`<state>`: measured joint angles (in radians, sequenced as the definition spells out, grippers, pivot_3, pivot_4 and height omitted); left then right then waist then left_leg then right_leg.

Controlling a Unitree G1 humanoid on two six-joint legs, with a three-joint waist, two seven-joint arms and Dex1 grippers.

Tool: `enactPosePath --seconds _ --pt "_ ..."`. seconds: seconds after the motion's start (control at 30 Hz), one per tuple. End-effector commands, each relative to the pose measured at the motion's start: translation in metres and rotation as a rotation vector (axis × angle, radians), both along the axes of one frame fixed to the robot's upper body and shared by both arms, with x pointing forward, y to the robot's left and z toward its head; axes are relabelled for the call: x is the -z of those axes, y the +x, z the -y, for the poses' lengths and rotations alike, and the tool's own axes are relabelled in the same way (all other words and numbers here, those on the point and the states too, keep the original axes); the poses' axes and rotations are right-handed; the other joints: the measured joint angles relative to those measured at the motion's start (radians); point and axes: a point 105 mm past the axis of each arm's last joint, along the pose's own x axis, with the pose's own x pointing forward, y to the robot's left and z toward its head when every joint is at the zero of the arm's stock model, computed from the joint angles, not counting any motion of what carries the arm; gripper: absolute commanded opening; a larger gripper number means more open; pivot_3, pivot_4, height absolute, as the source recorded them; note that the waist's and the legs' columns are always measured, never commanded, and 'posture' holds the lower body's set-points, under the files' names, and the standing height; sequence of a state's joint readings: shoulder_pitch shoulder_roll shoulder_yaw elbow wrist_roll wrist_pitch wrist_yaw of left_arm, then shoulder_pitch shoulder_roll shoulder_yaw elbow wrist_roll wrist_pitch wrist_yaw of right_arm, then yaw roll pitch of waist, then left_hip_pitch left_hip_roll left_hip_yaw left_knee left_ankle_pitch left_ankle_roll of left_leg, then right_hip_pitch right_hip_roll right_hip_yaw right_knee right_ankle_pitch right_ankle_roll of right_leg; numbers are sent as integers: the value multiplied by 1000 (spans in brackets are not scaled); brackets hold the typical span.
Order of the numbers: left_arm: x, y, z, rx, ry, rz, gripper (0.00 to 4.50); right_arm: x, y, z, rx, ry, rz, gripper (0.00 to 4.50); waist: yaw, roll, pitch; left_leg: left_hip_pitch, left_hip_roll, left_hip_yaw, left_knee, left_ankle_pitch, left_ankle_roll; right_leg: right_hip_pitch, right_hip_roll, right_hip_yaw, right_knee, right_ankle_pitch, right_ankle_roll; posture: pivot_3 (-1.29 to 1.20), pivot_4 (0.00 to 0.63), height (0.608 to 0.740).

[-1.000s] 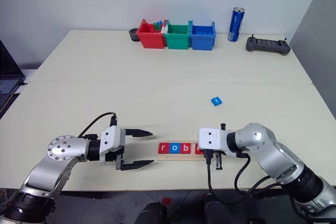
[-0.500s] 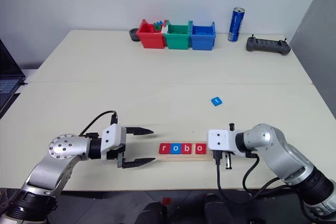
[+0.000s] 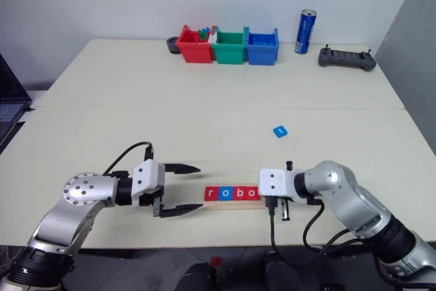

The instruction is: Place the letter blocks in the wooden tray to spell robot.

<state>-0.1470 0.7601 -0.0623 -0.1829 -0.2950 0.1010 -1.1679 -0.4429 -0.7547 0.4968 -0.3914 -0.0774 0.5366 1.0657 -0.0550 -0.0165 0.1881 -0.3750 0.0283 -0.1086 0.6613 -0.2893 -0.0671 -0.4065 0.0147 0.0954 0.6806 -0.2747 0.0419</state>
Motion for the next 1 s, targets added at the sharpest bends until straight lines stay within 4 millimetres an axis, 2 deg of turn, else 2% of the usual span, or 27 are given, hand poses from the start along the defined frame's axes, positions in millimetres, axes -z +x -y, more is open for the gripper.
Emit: enactPosePath --seconds 0.03,0.13,0.3,0.4,0.5,0.67,0.77,0.9,1.0 --pt "-6 -1 -1 2 -8 28 4500 -5 0 -9 -25 13 20 17 0 0 0 0 0 0 0 0 0 0 0 0 0 0 0 0 150 740" --pt "-6 -1 -1 1 -8 29 4500 -9 3 -7 -16 11 26 17 0 0 0 0 0 0 0 0 0 0 0 0 0 0 0 0 150 740" --pt "-5 -1 -5 -5 -4 30 4500 -29 5 8 33 44 10 17 0 0 0 0 0 0 0 0 0 0 0 0 0 0 0 0 150 740" --pt "-5 0 -7 -17 0 30 4500 -51 13 19 165 183 -6 539 1 0 0 0 0 0 0 0 0 0 0 0 0 0 0 0 150 740" --pt "-5 0 -9 -31 1 31 4500 -63 33 30 315 294 52 1520 1 0 0 0 0 0 0 0 0 0 0 0 0 0 0 0 150 740" --pt "-9 0 -12 -53 -7 33 4500 -69 74 29 555 488 132 3298 -5 0 0 0 0 0 0 0 0 0 0 0 1 0 0 0 150 740" --pt "-11 -1 -13 -55 -7 33 4500 -63 103 32 722 564 162 4380 -7 0 0 0 0 1 0 0 0 0 0 1 1 0 -1 0 150 740" --pt "-15 -1 -14 -63 -8 32 4500 -53 127 38 843 604 164 4448 -2 0 0 -1 0 0 -1 0 0 -1 0 0 1 0 -1 0 150 740" --pt "-17 -1 -12 -65 -10 30 4500 -40 137 36 873 602 120 4448 -2 0 0 -1 -1 0 -1 0 0 -1 -1 0 0 0 -1 0 150 740"
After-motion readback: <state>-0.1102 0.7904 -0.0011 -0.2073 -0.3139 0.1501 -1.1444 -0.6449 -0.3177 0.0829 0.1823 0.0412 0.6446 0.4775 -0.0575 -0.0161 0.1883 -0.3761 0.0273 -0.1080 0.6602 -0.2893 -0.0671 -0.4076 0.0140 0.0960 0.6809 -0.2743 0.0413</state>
